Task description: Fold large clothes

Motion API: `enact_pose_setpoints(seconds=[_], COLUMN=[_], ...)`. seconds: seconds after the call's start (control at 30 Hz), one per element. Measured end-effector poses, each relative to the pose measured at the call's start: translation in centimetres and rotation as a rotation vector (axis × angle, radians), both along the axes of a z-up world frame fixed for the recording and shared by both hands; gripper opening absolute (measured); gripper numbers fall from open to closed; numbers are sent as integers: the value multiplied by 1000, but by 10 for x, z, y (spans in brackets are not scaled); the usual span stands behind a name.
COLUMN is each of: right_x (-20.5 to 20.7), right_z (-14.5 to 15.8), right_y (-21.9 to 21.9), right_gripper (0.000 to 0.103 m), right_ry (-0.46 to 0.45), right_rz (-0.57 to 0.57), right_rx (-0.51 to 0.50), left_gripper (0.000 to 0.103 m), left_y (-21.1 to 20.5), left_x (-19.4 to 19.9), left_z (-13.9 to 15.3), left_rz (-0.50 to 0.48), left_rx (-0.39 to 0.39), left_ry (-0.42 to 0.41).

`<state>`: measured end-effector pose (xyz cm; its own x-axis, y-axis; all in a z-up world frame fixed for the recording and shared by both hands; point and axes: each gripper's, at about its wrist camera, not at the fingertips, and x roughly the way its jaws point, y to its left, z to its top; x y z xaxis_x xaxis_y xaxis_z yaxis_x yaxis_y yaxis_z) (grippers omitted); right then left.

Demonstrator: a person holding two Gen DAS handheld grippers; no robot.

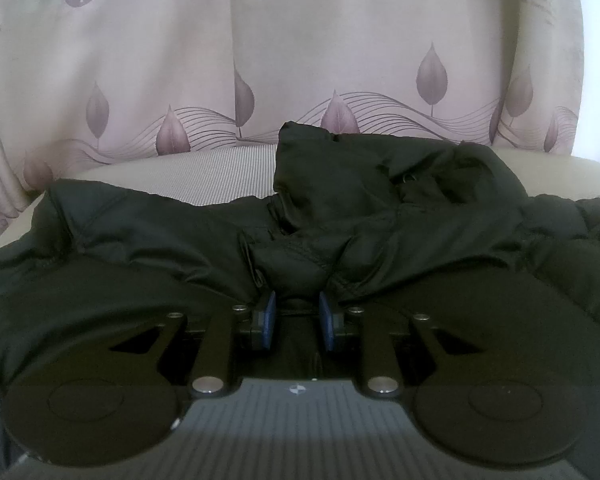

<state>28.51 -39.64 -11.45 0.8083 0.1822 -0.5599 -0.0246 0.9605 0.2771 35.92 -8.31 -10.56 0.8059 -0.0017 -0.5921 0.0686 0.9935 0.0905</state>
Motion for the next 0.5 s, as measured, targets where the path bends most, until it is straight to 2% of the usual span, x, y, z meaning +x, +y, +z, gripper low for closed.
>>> enact_pose_setpoints(seconds=[0.1,0.17,0.23,0.27,0.33,0.37,0.4,0.5], right_x=[-54,-86,-102,-106,-104,-102,-104,-102], right_z=[-4,-17,-31,-40,-57,-68,-72,-69], right_y=[14,22,20,14,-6,-18,-16,-13], right_gripper=[69,71,79,82,97,98,100,100], right_ry=[-48,-64,-52,-31,10,24,-7,15], right_rz=[37,51,42,28,2,-9,7,-1], right_rx=[-125,-237,-288,-267,-148,-74,-106,-109], left_gripper=[28,28,28,28,28,28,28,28], left_y=[1,1,1,2,5,6,8,6], left_x=[-1,-2,-2,-2,-2,-2,-2,-1], left_z=[0,1,1,2,2,2,2,3], left_rz=[-1,-1,-2,-4,-10,-13,-13,-15], left_rx=[-2,-4,-5,-9,-25,-34,-42,-33], left_ry=[-1,-1,-1,1,4,5,6,6])
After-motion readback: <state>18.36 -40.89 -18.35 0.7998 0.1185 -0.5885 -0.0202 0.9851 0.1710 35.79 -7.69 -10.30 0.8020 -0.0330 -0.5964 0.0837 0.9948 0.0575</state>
